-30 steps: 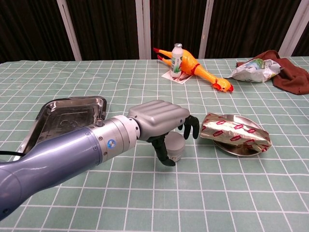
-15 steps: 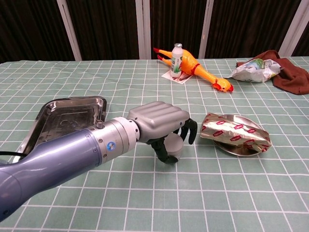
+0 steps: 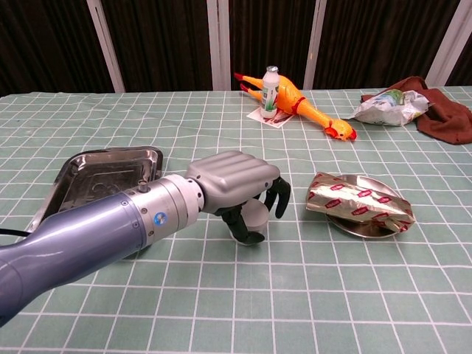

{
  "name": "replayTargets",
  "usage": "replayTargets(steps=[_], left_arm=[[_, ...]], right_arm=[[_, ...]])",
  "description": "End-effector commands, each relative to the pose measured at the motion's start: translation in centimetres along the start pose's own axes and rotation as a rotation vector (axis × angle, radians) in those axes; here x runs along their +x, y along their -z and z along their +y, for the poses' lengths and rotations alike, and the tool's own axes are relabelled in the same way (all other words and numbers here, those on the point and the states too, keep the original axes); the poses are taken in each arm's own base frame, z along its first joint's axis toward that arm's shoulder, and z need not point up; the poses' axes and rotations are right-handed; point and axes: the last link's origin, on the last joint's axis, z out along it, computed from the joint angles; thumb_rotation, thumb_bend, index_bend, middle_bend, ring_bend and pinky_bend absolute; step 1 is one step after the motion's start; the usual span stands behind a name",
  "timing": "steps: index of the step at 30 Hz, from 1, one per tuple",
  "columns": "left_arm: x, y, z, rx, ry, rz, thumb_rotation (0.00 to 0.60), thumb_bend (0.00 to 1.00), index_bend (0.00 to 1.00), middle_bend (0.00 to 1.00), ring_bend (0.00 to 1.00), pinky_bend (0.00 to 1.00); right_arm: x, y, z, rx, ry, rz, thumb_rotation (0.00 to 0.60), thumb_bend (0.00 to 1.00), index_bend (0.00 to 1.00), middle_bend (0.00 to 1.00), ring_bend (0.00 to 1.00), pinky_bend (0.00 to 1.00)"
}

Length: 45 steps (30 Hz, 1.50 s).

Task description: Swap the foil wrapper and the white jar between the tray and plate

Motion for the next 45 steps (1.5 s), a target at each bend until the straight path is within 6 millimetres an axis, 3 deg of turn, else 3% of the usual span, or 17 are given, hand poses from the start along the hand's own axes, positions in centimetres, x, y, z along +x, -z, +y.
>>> replayTargets(steps=[1,7,14,23,28,37,45], left_arm=[[0.2,0.1,-0.2,0.007,-0.008,0.010,0.600,0.54,0.44,0.52,0.47,0.62],[0.8,0.3,-0.6,0.011,-0.004,0.031,0.600,0.55,0.44,0.52,0.47,0.62],[3.5,1.4,-2.4,0.043,-0.011,0.102,0.600,0.55,0.44,0.52,0.47,0.62],[7.3,6.8,-7.5,0.140,-0.111,0.133,0.600,0.54,0.44,0.51,0.47,0.62],[8.4,11.3,-11.0,0.207,-0.133,0.120,0.600,0.54,0.44,0.51,0.47,0.62],[6.0,16.9,-15.9,0.284,-0.105,0.111,0.600,0.54,0.44,0.51,0.47,0.62],[2.1,18.8,-18.5,0.320,-0.047,0.086,0.600,0.54,0.44,0.50,0.46,0.61]], right_arm=[[0.0,0.0,0.0,-0.001,-0.002,0.000,0.600,0.19,0.07,0.10,0.03,0.00],[-0.2,0.0,0.1,-0.005,-0.002,-0.005,0.600,0.19,0.07,0.10,0.03,0.00],[0.0,-0.1,0.2,-0.012,0.002,0.003,0.600,0.19,0.07,0.10,0.03,0.00],[-0.2,0.0,0.2,-0.010,0.007,0.002,0.600,0.19,0.07,0.10,0.03,0.00],[-0.5,0.1,-0.1,-0.010,0.006,-0.004,0.600,0.19,0.07,0.10,0.04,0.00],[-1.0,0.1,-0.3,-0.015,0.007,-0.011,0.600,0.19,0.07,0.10,0.04,0.00],[-1.1,0.1,-0.1,-0.026,-0.002,-0.014,0.600,0.19,0.07,0.10,0.04,0.00]])
